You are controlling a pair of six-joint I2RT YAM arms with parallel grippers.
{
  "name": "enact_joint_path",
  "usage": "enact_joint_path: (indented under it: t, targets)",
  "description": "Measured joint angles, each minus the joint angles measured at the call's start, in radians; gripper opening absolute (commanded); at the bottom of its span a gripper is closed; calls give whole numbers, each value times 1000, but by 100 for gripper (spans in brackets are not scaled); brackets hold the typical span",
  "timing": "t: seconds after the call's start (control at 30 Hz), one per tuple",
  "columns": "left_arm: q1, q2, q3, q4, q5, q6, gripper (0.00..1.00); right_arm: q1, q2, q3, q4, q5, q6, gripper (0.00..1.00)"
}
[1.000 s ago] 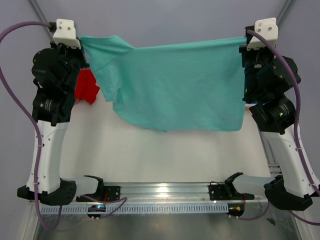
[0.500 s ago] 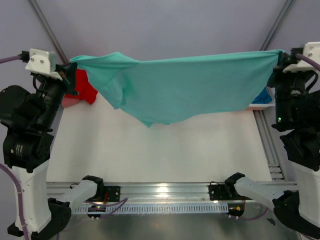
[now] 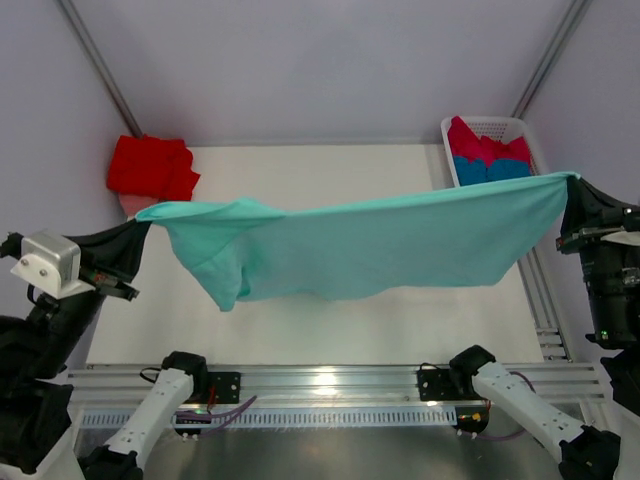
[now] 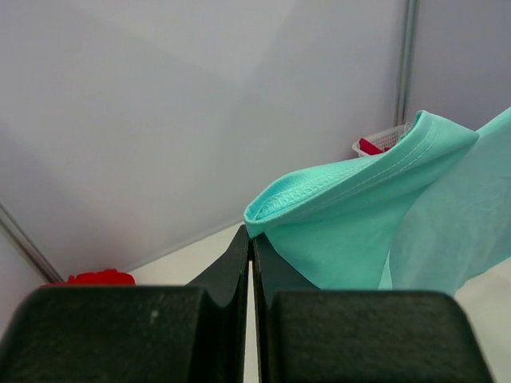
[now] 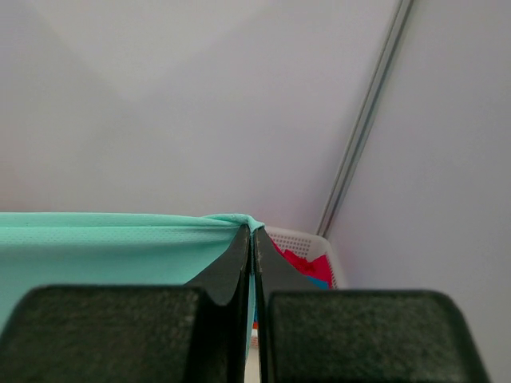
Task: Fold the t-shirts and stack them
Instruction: Flatten the tshirt out
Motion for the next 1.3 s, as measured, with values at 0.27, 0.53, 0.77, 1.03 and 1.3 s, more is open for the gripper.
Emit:
enact_joint_path:
  t: [0.27,0.53,0.77,1.03,1.3]
  targets:
    - [45,-134,-87,-123,74,41,0,-25,-135,-17,-108,-129,38,3]
    - [81,-159,48,-211,186,56,0,-93,-150,117,-198,-340,109,3]
    - [109,-237,190,-268,315,76,0,-164,-193,195,-259,-542,130,3]
    - [124,-264,307,-335,426,96,0,-210,-198,305,-304,-746,149,3]
    - [127,-263,376,-345,435,102,0,-219,-198,372,-310,-810,177,3]
